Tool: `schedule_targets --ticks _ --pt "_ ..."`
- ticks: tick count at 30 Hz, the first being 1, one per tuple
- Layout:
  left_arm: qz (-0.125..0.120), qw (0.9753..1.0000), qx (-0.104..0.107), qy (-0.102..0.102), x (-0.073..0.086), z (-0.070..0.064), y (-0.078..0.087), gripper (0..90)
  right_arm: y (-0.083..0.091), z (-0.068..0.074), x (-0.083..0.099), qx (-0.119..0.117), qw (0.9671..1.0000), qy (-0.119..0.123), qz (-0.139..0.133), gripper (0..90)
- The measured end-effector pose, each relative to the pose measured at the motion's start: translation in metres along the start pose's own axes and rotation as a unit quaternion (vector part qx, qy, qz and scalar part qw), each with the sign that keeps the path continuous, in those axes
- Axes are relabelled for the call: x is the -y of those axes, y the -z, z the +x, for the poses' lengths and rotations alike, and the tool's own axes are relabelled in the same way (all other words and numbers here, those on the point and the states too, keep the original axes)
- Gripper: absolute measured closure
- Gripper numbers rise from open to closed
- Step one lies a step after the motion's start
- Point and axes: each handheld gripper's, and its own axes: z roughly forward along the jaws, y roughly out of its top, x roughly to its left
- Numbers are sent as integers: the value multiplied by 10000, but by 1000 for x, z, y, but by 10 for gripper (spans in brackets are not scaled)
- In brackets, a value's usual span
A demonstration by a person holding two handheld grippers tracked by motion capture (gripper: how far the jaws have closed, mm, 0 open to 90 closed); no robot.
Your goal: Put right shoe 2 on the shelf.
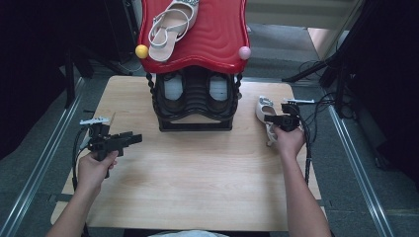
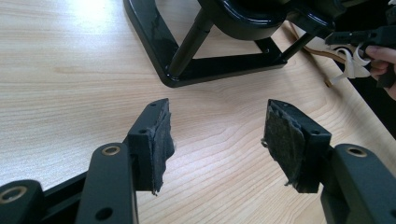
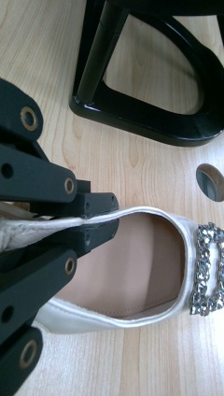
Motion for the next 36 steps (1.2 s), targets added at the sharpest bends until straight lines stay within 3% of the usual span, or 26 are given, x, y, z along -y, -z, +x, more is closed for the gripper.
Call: schedule_targets --ticks 4,9,14,32,36 --pt "0 10000 2 6 0 0 -1 416 7 -4 -2 -67 9997 -163 -141 881" --pt "32 10000 -7 -21 0 0 -1 416 14 -13 -3 -352 9976 -529 -264 882" --pt "17 10000 -1 -5 0 -2 -2 416 17 -14 -4 -525 9959 -659 -342 882" --pt "124 9999 5 -18 1 0 -7 416 24 6 -15 -718 9957 -513 -264 883" --pt "54 10000 43 62 0 -1 -7 415 23 10 -21 -714 9960 -479 -241 883"
